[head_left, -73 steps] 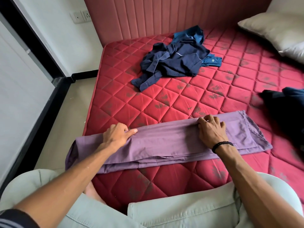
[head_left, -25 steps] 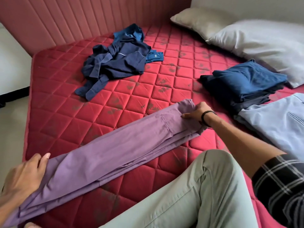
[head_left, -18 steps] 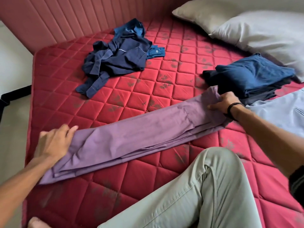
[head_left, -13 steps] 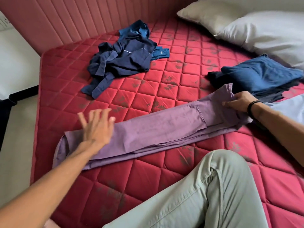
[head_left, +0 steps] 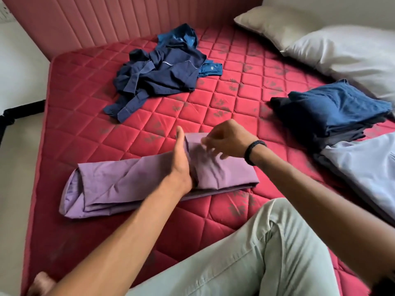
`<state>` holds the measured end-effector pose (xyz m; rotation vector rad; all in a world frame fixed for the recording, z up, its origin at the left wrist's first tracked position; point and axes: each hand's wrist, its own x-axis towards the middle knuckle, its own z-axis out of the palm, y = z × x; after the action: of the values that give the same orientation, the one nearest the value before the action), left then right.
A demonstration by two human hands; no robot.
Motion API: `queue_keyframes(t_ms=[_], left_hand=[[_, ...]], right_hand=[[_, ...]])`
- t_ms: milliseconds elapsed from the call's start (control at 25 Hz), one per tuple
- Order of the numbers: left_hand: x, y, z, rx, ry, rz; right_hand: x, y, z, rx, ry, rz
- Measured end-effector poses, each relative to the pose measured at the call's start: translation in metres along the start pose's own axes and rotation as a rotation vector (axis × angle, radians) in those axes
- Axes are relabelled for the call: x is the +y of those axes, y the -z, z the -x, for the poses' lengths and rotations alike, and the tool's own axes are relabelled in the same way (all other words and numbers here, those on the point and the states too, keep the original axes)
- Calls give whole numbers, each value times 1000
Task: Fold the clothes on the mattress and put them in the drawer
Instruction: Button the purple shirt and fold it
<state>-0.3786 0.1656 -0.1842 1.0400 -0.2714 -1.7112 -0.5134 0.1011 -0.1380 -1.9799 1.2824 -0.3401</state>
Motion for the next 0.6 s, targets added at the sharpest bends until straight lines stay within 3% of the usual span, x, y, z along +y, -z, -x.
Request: queue_keyframes(t_ms=[80,160,320,520,600], left_hand=[[-7,16,-11,189,-7,-65],[-19,36,-23,326,16,-140],[-29,55,-33,301,-4,-111],[-43,61,-29,283,-143,-162],[-46,57,-23,315,-241,-336]], right_hand=[[27,-16,-10,281,98,186],[58,-30,-12,401,187,331],[95,-70,-7,129,44,623],[100,-85,-7,156,32,740],[101,-87,-5,158,35,757]])
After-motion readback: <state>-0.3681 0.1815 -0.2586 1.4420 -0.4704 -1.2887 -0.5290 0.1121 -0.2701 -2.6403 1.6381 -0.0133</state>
